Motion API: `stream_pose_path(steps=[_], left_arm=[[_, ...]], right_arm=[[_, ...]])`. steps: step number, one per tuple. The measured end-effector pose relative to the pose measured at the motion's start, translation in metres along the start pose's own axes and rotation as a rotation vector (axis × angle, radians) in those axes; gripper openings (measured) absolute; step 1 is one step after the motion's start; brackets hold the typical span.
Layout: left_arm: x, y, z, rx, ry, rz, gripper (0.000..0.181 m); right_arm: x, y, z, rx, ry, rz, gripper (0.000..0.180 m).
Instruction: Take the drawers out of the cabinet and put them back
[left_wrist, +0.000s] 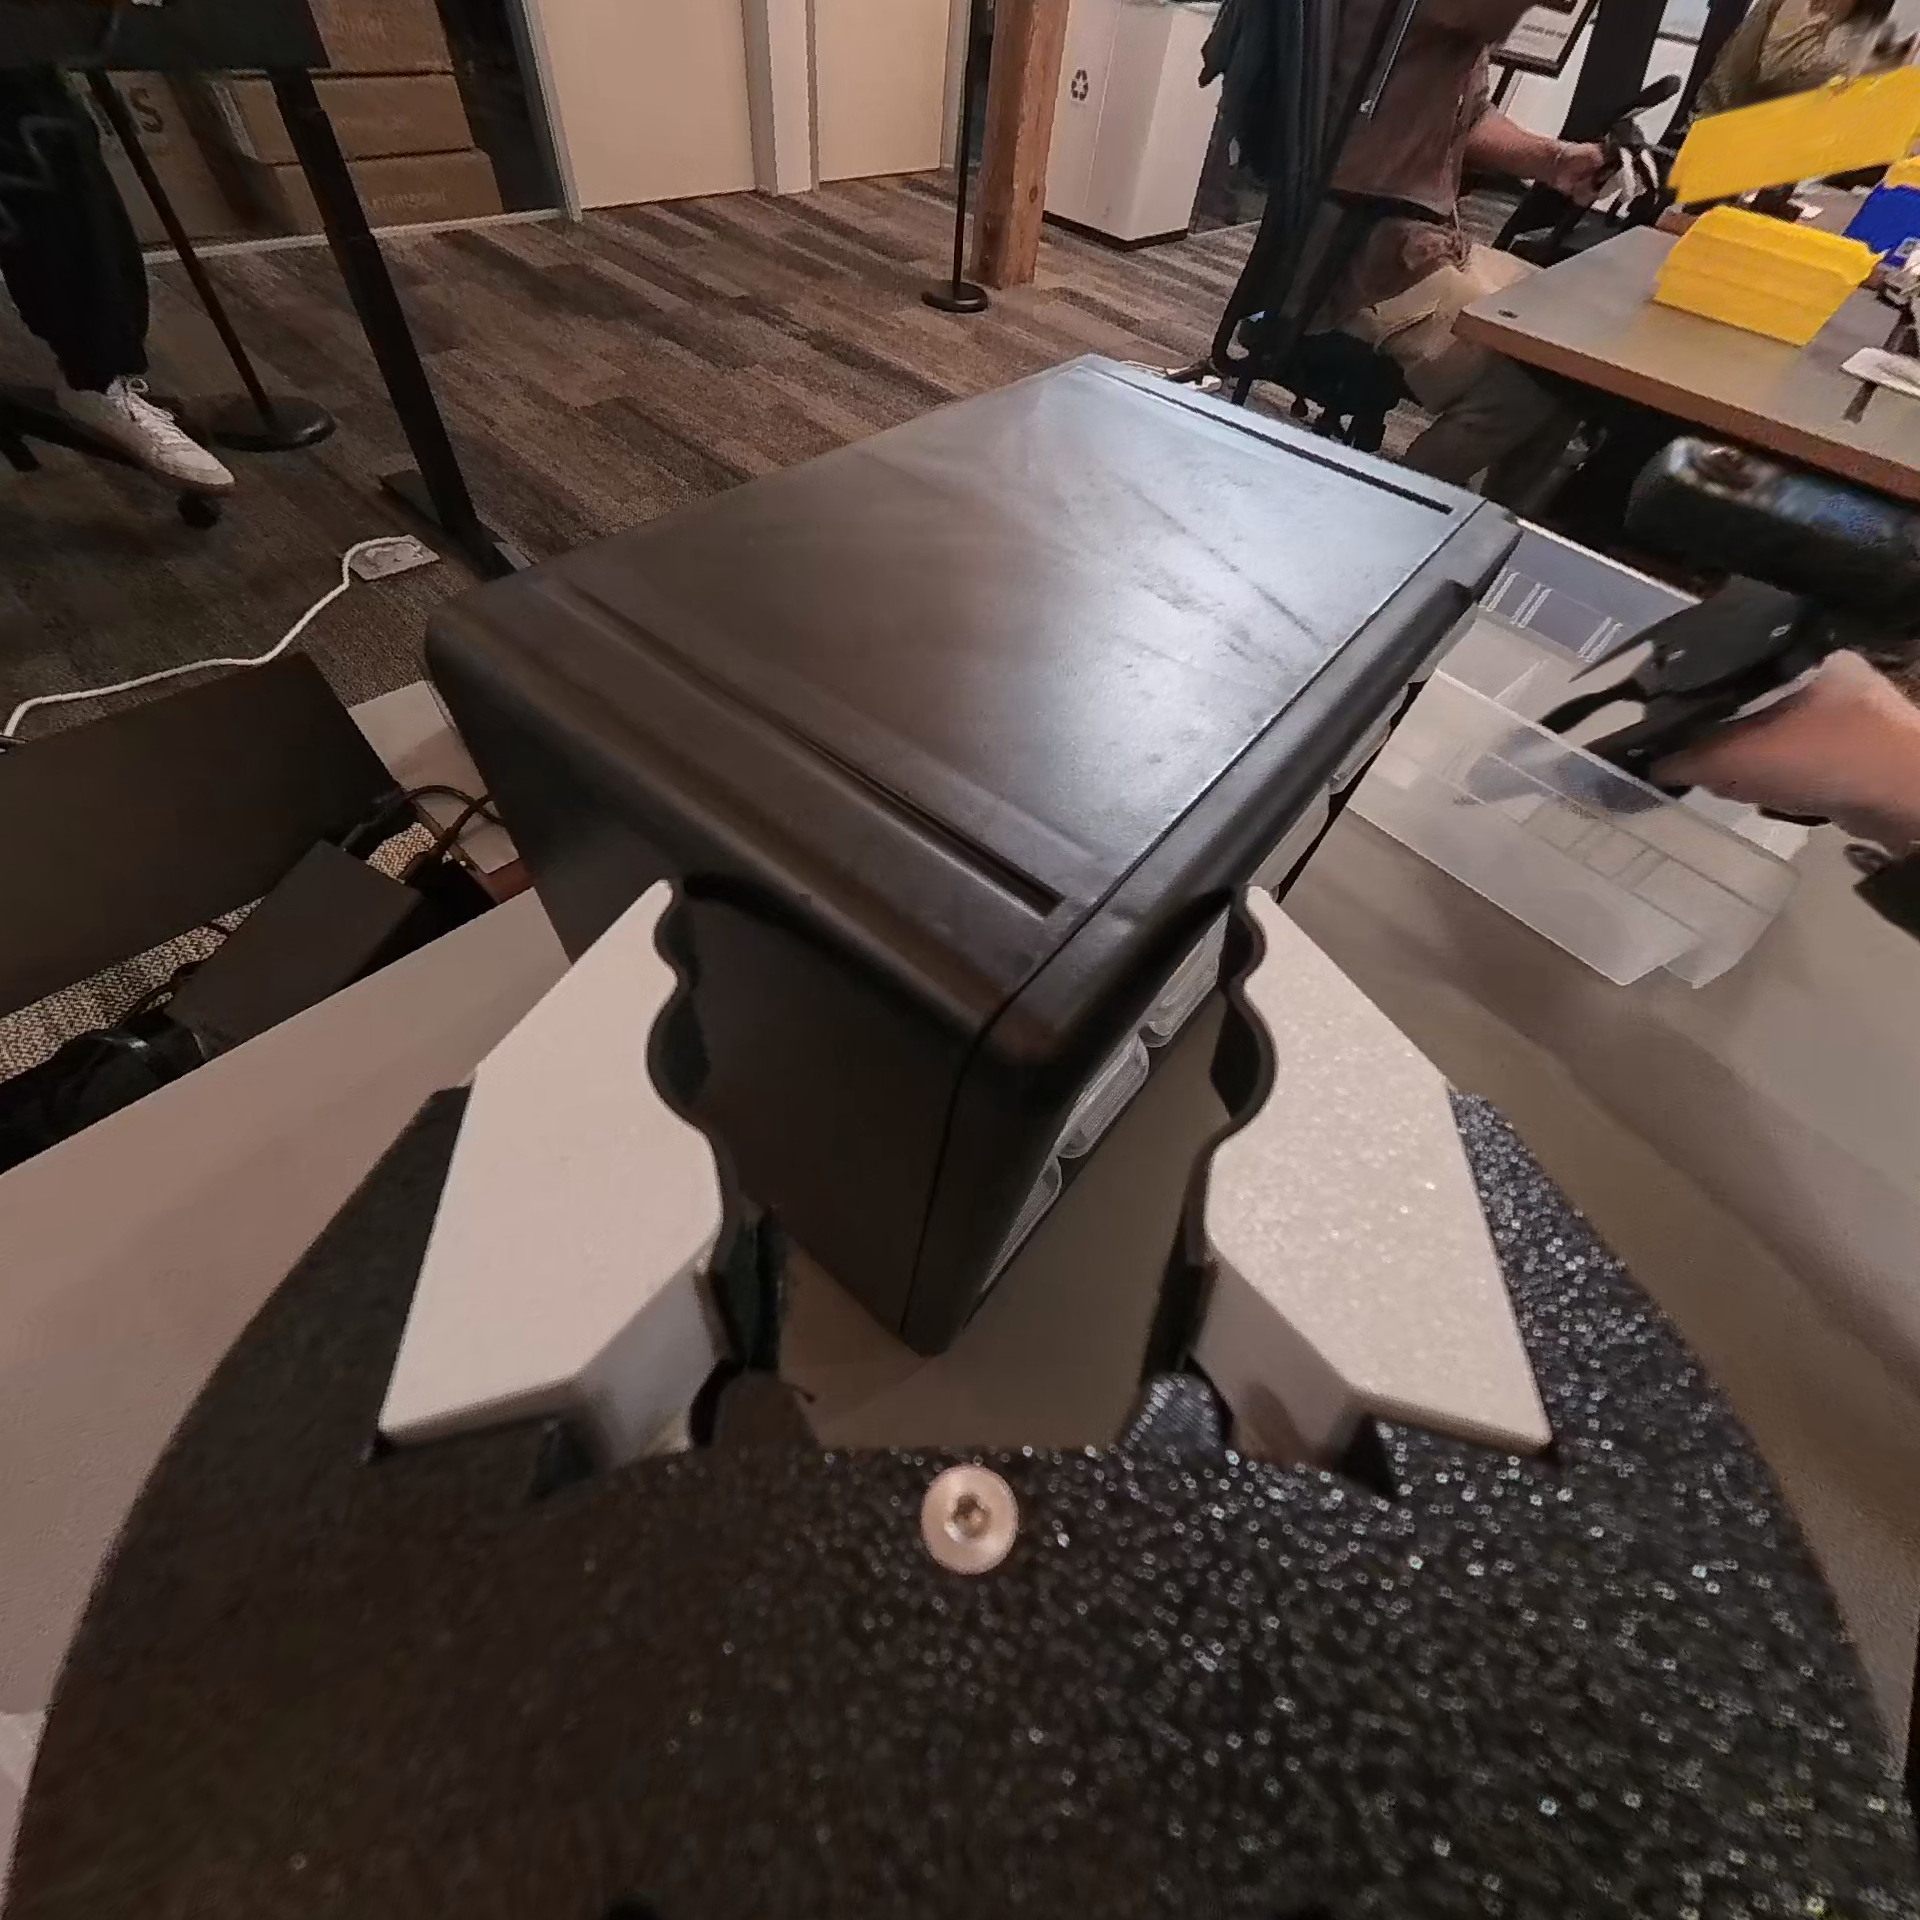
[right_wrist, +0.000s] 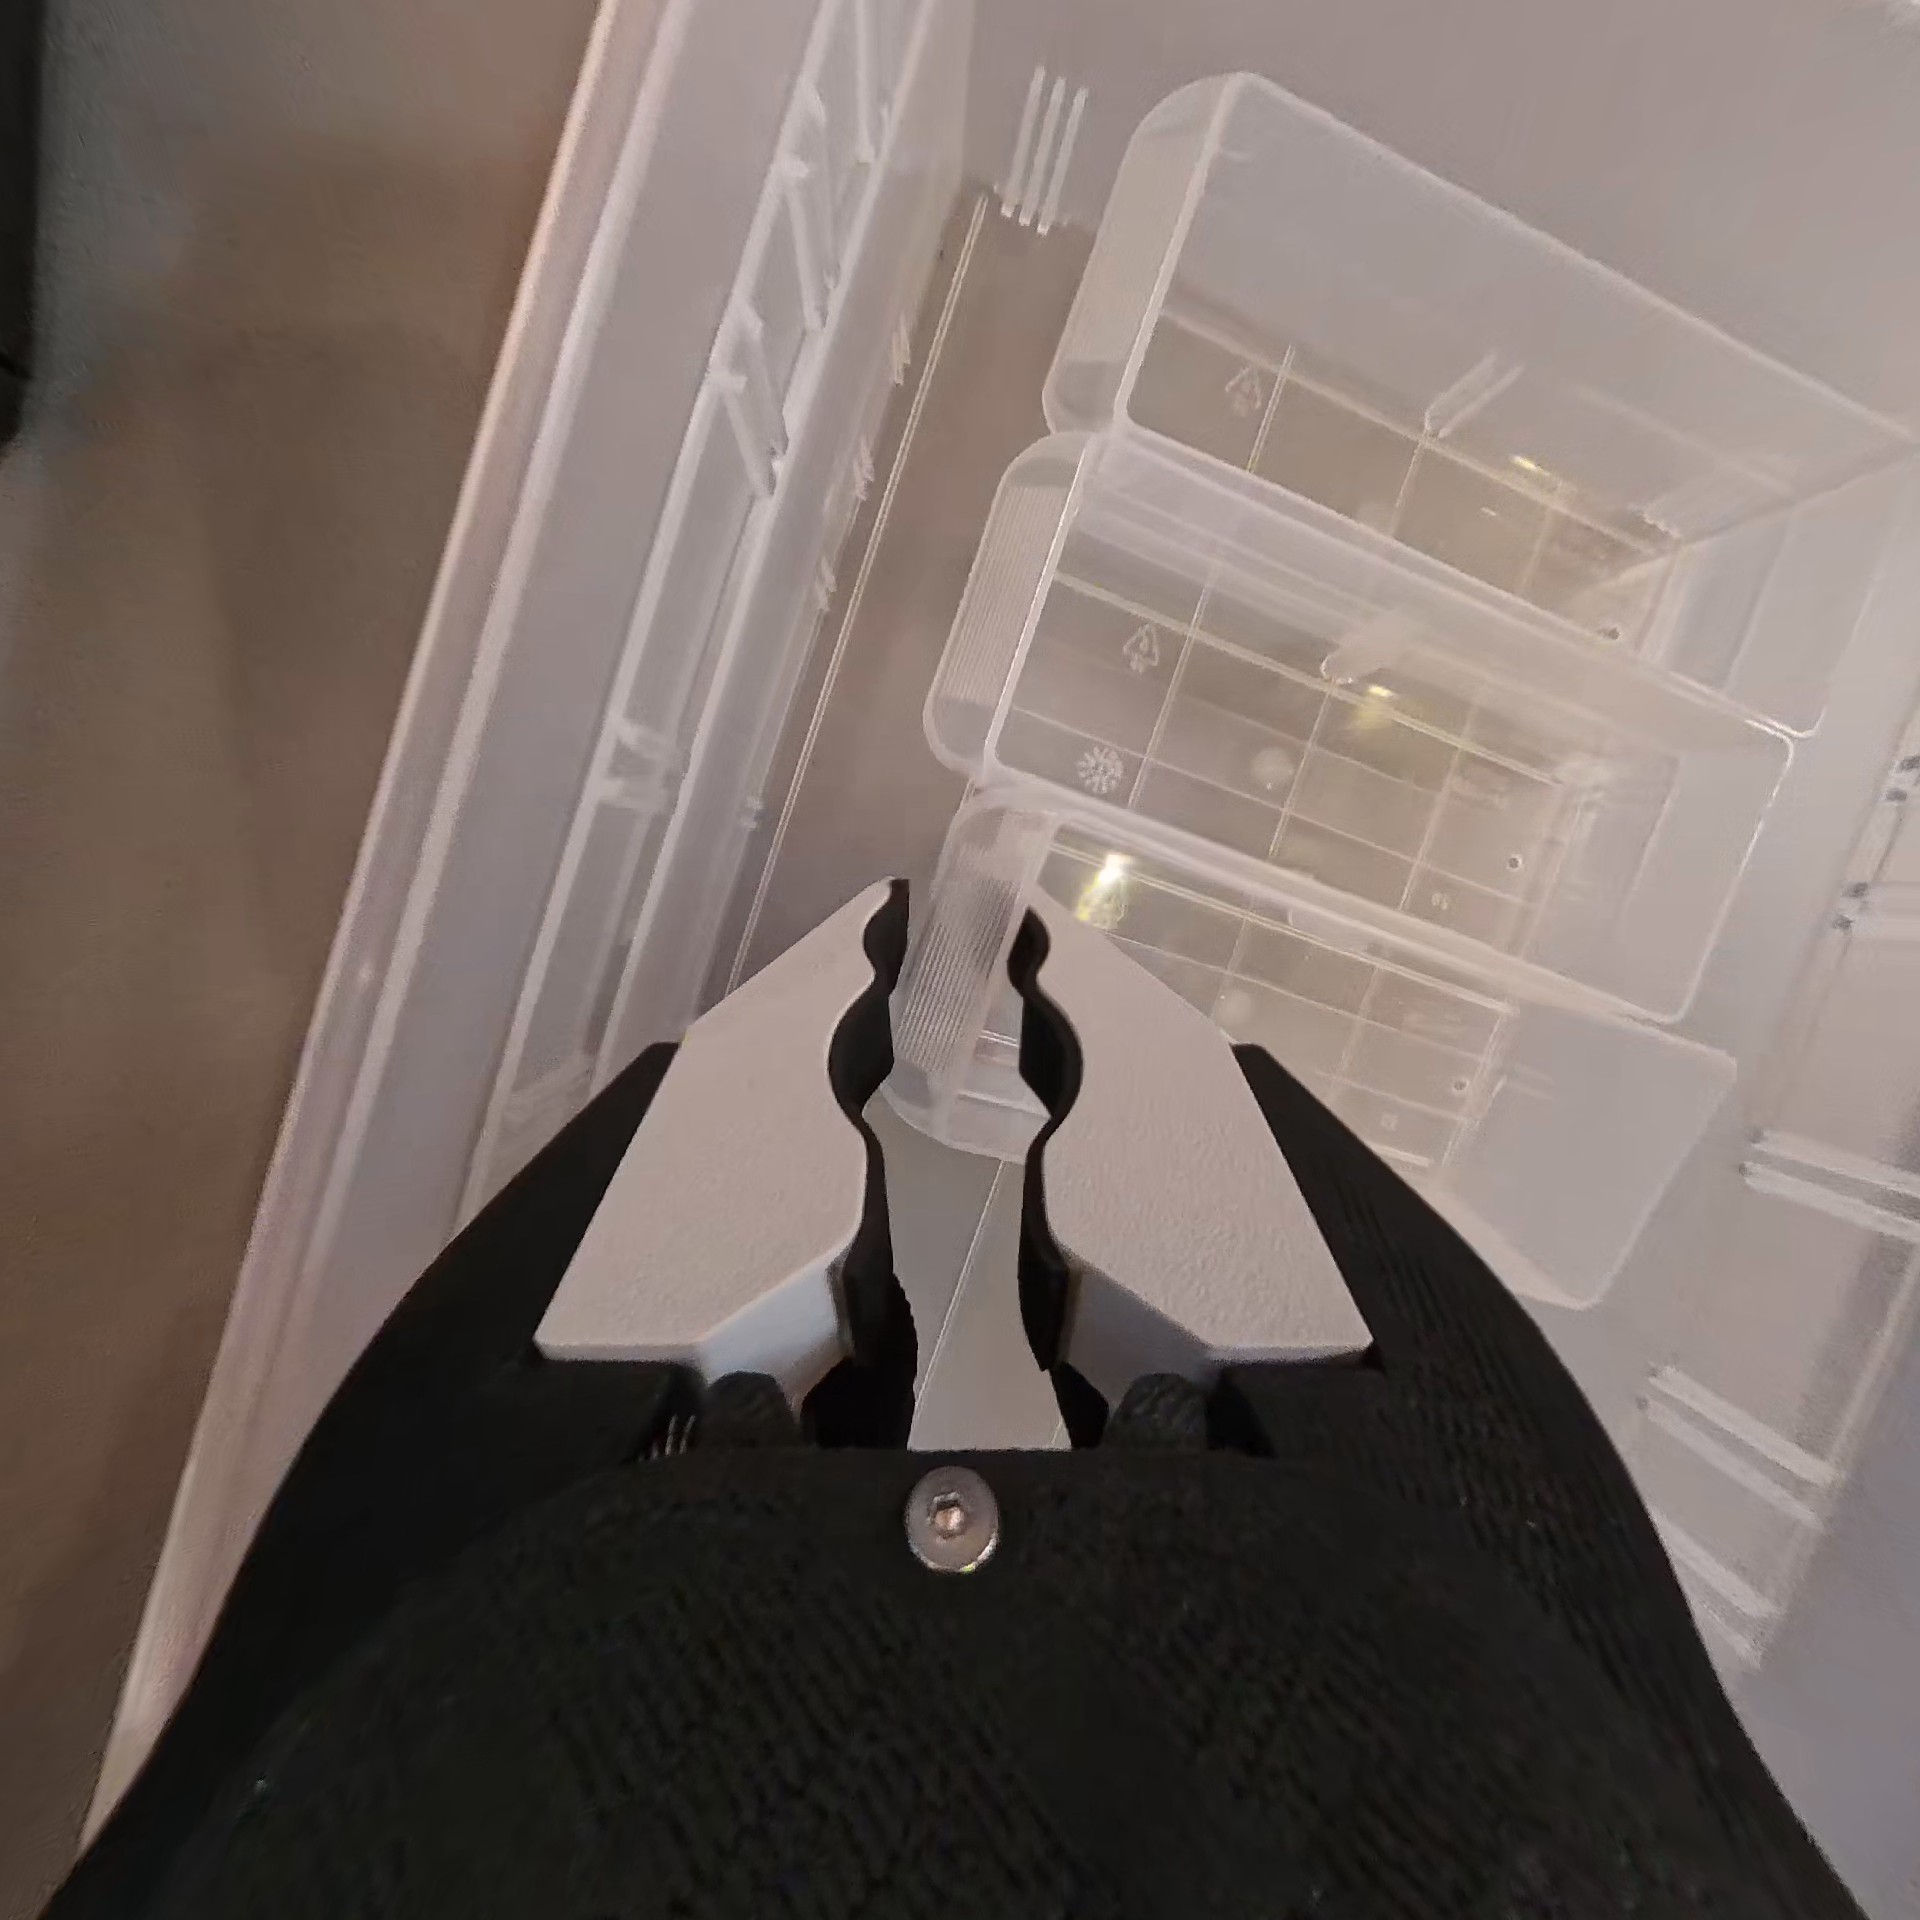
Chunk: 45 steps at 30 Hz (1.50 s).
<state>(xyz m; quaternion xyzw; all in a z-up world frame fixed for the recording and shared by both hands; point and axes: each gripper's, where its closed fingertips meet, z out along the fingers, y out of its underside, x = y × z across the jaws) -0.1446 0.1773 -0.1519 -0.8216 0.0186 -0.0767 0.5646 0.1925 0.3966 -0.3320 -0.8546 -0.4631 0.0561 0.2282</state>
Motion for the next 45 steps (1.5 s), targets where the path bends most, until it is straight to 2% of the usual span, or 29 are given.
stream_pose_path(steps=[2, 3, 6, 7, 10, 13, 16, 18, 21, 24, 27, 29, 32, 38, 42, 43, 45], left_arm=[[0.000, 0.000, 0.000, 0.000, 0.000, 0.000, 0.099], [0.000, 0.000, 0.000, -0.001, 0.000, 0.000, 0.099], [0.000, 0.000, 0.000, 0.000, 0.000, 0.000, 0.099], [0.000, 0.000, 0.000, 0.000, 0.000, 0.000, 0.099], [0.000, 0.000, 0.000, 0.001, 0.000, 0.000, 0.099], [0.000, 0.000, 0.000, 0.002, 0.000, -0.001, 0.099], [0.000, 0.000, 0.000, 0.003, 0.001, -0.001, 0.099], [0.000, 0.000, 0.000, 0.002, 0.000, -0.001, 0.099], [0.000, 0.000, 0.000, 0.001, -0.001, 0.000, 0.099], [0.000, 0.000, 0.000, 0.001, -0.002, 0.000, 0.099], [0.000, 0.000, 0.000, 0.000, -0.002, 0.000, 0.099], [0.000, 0.000, 0.000, 0.000, -0.002, 0.000, 0.099], [0.000, 0.000, 0.000, 0.000, -0.003, 0.000, 0.099], [0.000, 0.000, 0.000, 0.001, -0.002, 0.000, 0.100], [0.000, 0.000, 0.000, 0.002, -0.001, -0.001, 0.100], [0.000, 0.000, 0.000, 0.002, -0.001, -0.001, 0.100], [0.000, 0.000, 0.000, 0.002, -0.001, -0.001, 0.099]], right_arm=[[0.001, -0.004, 0.006, 0.023, 0.001, -0.008, 0.021], [0.000, -0.010, 0.007, 0.066, -0.006, 0.004, 0.035], [0.007, -0.021, -0.005, 0.184, 0.008, 0.106, 0.053], [0.015, -0.026, -0.017, 0.240, 0.052, 0.128, 0.059], [0.032, -0.049, -0.080, 0.485, 0.222, 0.123, 0.059], [-0.005, -0.087, -0.148, 0.808, 0.277, -0.063, 0.060], [-0.085, -0.110, -0.170, 0.957, 0.330, -0.470, 0.056], [-0.127, -0.115, -0.159, 0.950, 0.476, -0.740, 0.040], [-0.173, -0.118, -0.130, 0.901, 0.749, -1.127, 0.035], [-0.205, -0.112, -0.084, 0.832, 0.744, -1.354, 0.034], [-0.201, -0.114, -0.054, 0.766, 0.718, -1.373, 0.034], [-0.191, -0.121, -0.048, 0.739, 0.777, -1.353, 0.029], [-0.186, -0.126, -0.050, 0.712, 0.895, -1.370, 0.009], [-0.194, -0.103, -0.061, 0.708, 0.866, -1.375, 0.007], [-0.200, -0.082, -0.073, 0.738, 0.888, -1.461, 0.007], [-0.203, -0.078, -0.076, 0.763, 0.882, -1.488, 0.009], [-0.213, -0.074, -0.079, 0.845, 0.800, -1.510, 0.044]])
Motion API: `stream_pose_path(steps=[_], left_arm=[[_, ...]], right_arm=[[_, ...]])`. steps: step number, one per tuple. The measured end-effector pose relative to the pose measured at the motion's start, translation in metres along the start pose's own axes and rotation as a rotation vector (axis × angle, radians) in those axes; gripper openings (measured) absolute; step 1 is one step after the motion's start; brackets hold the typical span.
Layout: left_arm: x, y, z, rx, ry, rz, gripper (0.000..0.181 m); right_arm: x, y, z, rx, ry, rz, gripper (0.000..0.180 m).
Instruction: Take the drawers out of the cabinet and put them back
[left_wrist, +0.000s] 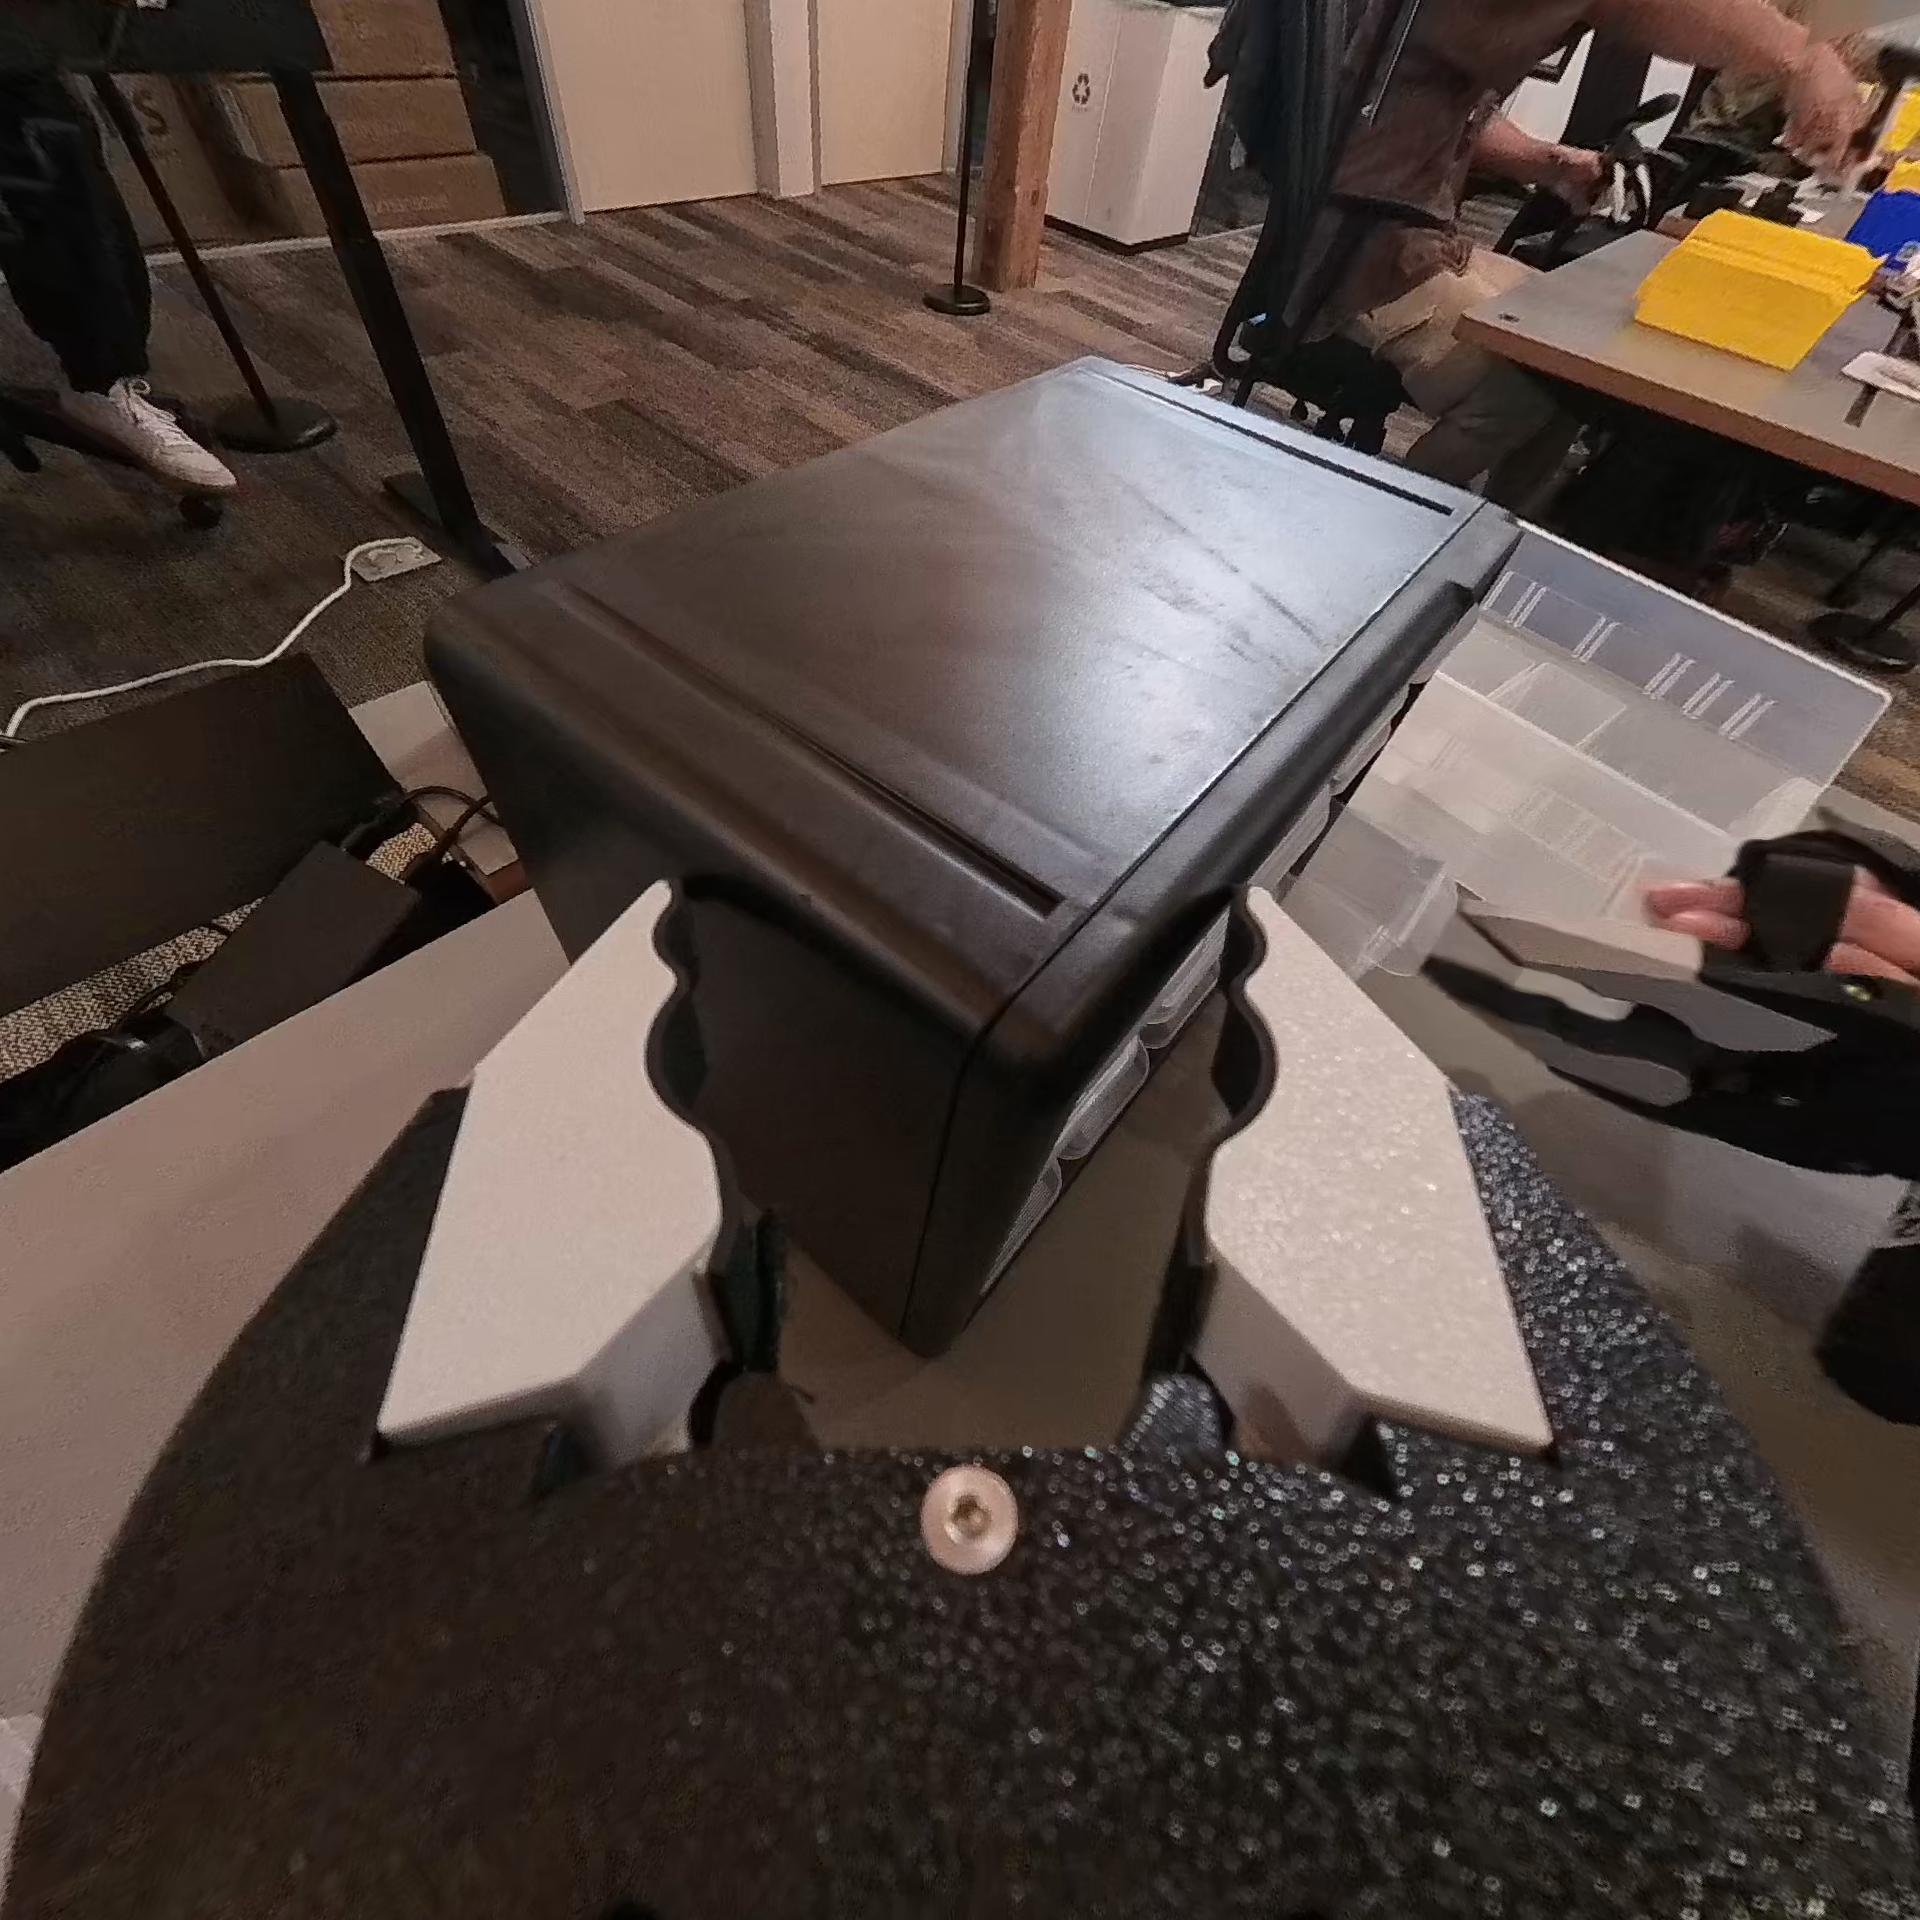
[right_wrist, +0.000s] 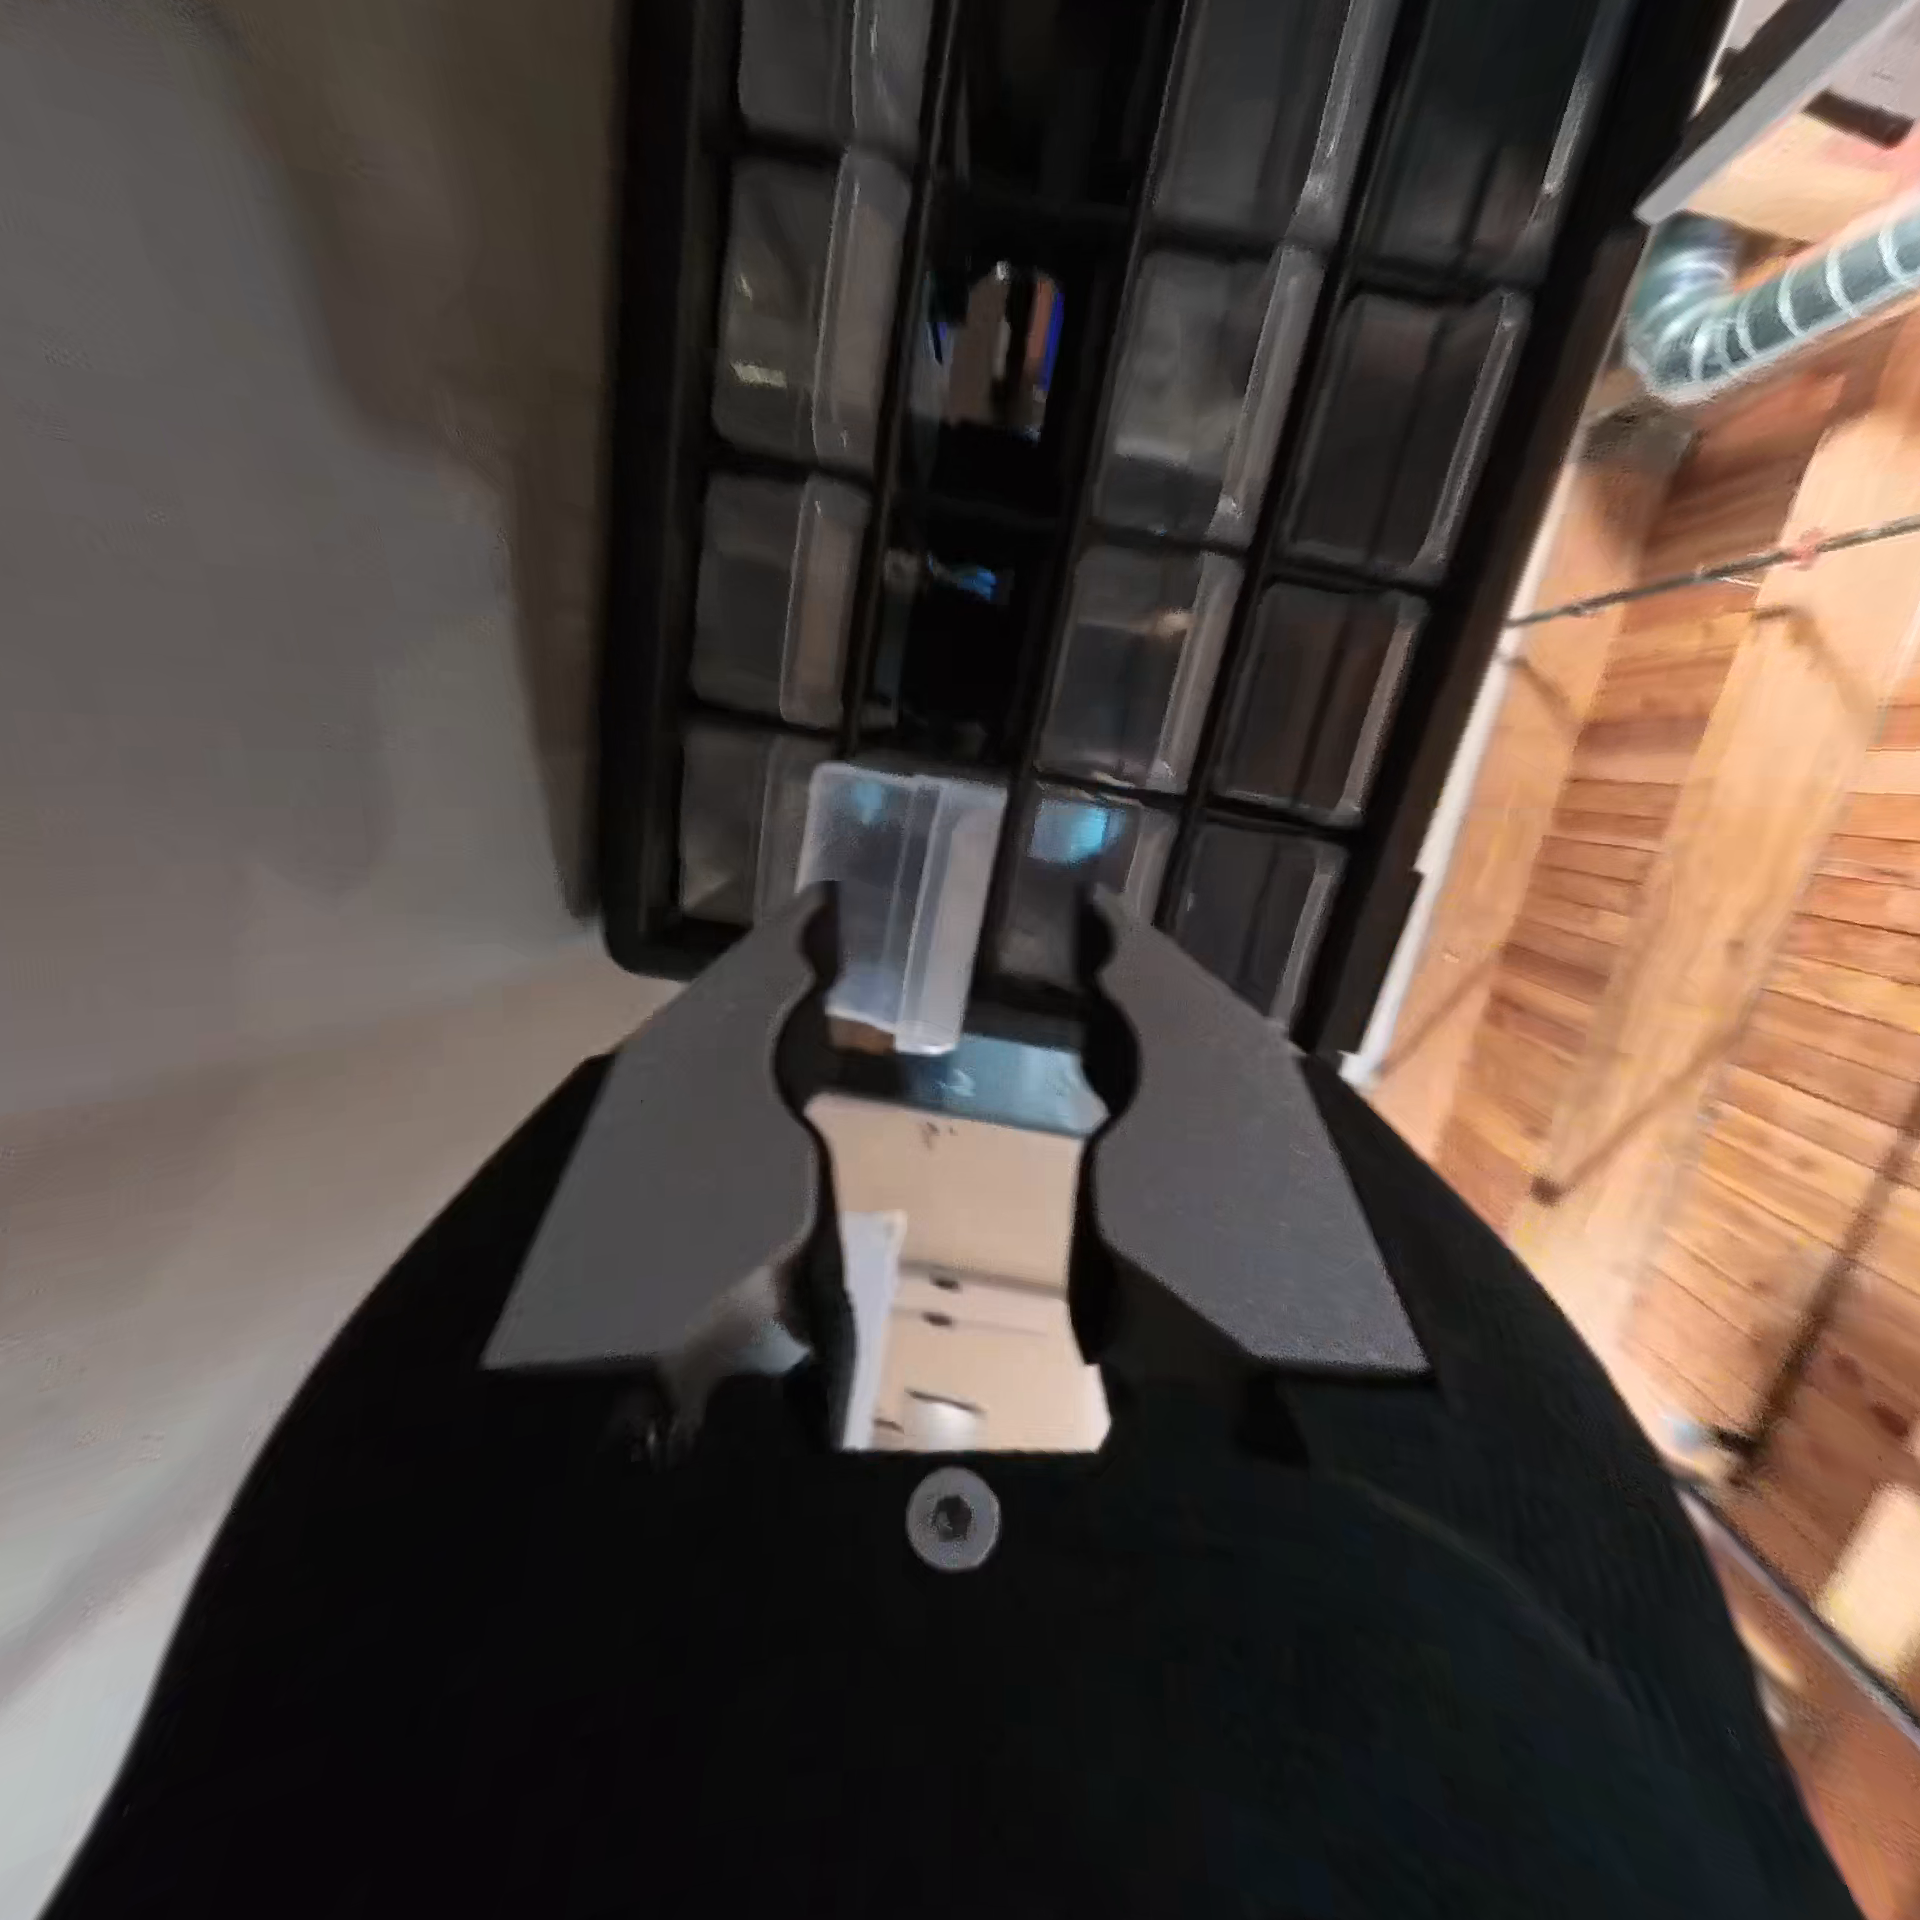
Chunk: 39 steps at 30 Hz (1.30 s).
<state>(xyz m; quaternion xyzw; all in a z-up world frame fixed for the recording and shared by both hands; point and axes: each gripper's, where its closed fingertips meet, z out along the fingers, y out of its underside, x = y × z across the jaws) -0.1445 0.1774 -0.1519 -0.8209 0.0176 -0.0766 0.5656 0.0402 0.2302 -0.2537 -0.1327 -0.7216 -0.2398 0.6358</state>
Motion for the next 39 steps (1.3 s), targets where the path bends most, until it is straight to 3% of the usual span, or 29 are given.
stream_pose_path(steps=[2, 4, 7, 9, 10, 23, 28, 33, 36, 39], left_arm=[[0.000, 0.000, 0.000, 0.000, 0.000, 0.000, 0.100], [0.000, 0.000, 0.000, -0.001, 0.000, 0.000, 0.100], [0.000, 0.000, 0.000, -0.001, 0.000, 0.000, 0.100], [0.000, 0.000, 0.000, -0.001, 0.000, 0.000, 0.100], [0.000, 0.000, 0.000, 0.000, 0.000, -0.001, 0.100], [0.000, 0.001, 0.001, -0.006, 0.002, -0.014, 0.101], [0.000, 0.001, 0.001, -0.003, 0.002, -0.011, 0.101], [0.000, 0.001, 0.001, -0.001, 0.003, -0.010, 0.101], [0.000, 0.001, 0.001, -0.002, 0.002, -0.010, 0.101], [0.000, 0.001, 0.001, -0.002, 0.002, -0.011, 0.101]], right_arm=[[-0.004, 0.001, 0.006, 0.013, -0.036, 0.073, 0.081], [-0.008, 0.010, 0.018, -0.032, -0.055, 0.108, 0.090], [-0.010, 0.021, 0.034, -0.082, -0.024, 0.085, 0.081], [-0.012, 0.024, 0.038, -0.124, -0.019, 0.041, 0.052], [-0.013, 0.021, 0.036, -0.122, -0.028, 0.024, 0.046], [-0.011, -0.004, -0.015, -0.003, -0.124, 0.047, 0.045], [-0.004, -0.011, -0.027, 0.094, -0.244, 0.105, 0.044], [0.016, -0.020, -0.041, 0.243, -0.432, 0.388, 0.043], [0.042, -0.019, -0.050, 0.369, -0.527, 0.705, 0.043], [0.081, 0.003, -0.062, 0.448, -0.515, 0.992, 0.043]])
